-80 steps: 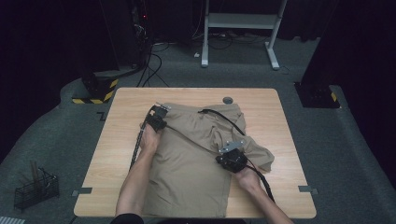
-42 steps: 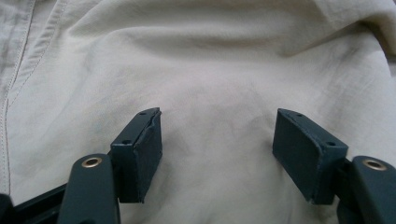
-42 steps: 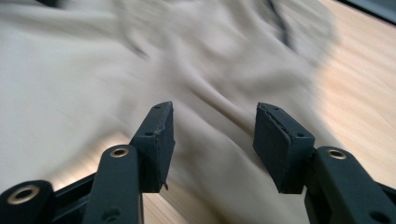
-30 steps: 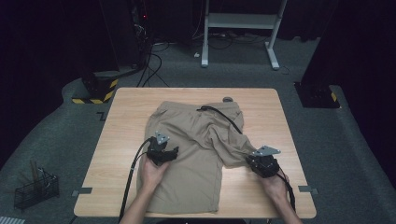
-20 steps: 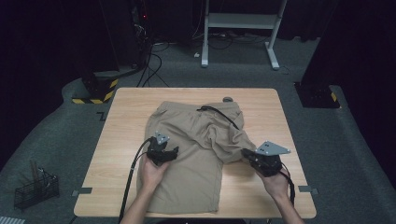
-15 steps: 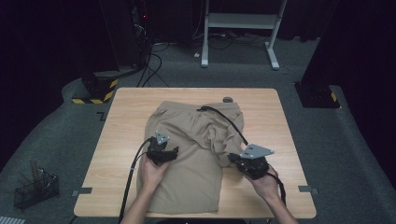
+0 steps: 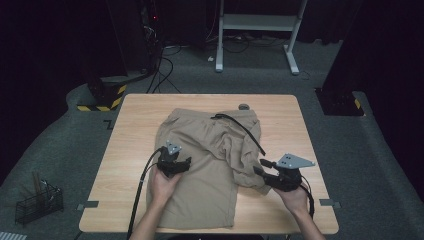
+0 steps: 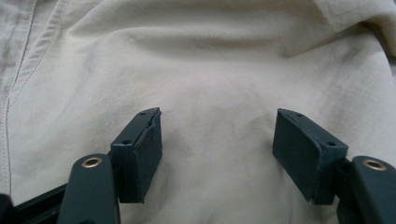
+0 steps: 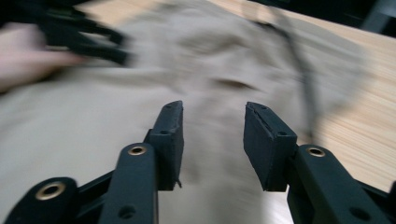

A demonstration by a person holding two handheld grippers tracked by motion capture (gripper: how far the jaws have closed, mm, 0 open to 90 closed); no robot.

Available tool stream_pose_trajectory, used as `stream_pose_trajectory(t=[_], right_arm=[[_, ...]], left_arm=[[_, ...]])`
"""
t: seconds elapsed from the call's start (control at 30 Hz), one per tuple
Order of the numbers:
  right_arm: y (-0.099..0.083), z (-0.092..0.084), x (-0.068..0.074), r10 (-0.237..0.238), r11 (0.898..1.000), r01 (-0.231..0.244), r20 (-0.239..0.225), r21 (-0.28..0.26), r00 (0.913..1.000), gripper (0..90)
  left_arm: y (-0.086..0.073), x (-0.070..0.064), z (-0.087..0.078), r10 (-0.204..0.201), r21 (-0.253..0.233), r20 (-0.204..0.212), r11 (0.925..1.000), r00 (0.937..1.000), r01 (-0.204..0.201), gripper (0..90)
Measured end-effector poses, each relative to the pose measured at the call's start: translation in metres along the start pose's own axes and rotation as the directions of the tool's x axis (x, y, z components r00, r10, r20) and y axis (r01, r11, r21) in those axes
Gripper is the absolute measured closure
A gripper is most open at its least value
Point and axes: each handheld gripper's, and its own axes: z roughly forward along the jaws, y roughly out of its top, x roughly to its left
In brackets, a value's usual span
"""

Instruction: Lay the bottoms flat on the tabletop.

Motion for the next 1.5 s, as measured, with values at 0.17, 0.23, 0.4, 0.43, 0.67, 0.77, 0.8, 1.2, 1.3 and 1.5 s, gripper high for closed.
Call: stream_pose_trajectory(t=[0.17, 0.23, 0.4, 0.43, 0.67, 0.77, 0.8, 1.2, 1.3, 1.5], right_arm=[[-0.01, 0.023, -0.026, 0.051, 0.989, -0.077, 0.194, 0.129, 0.9797, 61.9], [-0.017, 0.04, -0.036, 0.085, 0.974, -0.126, 0.212, 0.187, 0.9735, 61.3], [-0.019, 0.06, -0.031, 0.13, 0.975, -0.148, 0.111, 0.168, 0.9852, 51.5], [-0.016, 0.061, -0.026, 0.124, 0.978, -0.138, 0.097, 0.156, 0.9875, 50.0], [0.001, 0.087, 0.027, -0.066, 0.976, 0.058, 0.033, 0.208, 0.9973, 48.2], [-0.004, 0.102, 0.033, -0.067, 0.967, 0.057, 0.033, 0.249, 0.9972, 48.2], [-0.004, 0.101, 0.033, -0.067, 0.969, 0.057, 0.034, 0.241, 0.9972, 48.2], [-0.011, 0.044, -0.01, 0.08, 0.985, -0.099, 0.136, 0.142, 0.9875, 49.5], [-0.015, 0.057, -0.015, 0.122, 0.978, -0.139, 0.116, 0.154, 0.9858, 49.7], [-0.016, 0.092, -0.005, 0.076, 0.965, -0.1, 0.105, 0.243, 0.9916, 68.9]], left_arm=[[0.0, 0.0, 0.0, -0.001, 0.0, 0.0, 1.0, 1.0, 0.001, 32.9], [0.0, 0.0, 0.0, 0.0, 0.0, 0.0, 1.0, 1.0, 0.0, 32.9], [0.0, 0.0, 0.0, 0.0, 0.0, 0.0, 1.0, 1.0, 0.0, 32.9], [0.0, 0.0, 0.0, -0.001, 0.0, 0.0, 1.0, 1.0, 0.001, 33.0], [0.0, 0.0, 0.0, 0.0, 0.0, -0.001, 1.0, 1.0, 0.0, 32.9], [0.0, 0.0, 0.0, -0.002, 0.0, 0.0, 1.0, 1.0, 0.002, 32.9], [0.0, 0.0, 0.0, 0.0, 0.0, 0.0, 1.0, 1.0, 0.0, 32.9], [0.0, 0.0, 0.0, 0.0, 0.0, -0.001, 1.0, 1.0, 0.0, 32.9], [0.0, 0.0, 0.0, 0.0, 0.0, -0.001, 1.0, 1.0, 0.0, 32.9], [0.0, 0.0, 0.0, -0.001, 0.0, -0.001, 1.0, 1.0, 0.001, 32.9]])
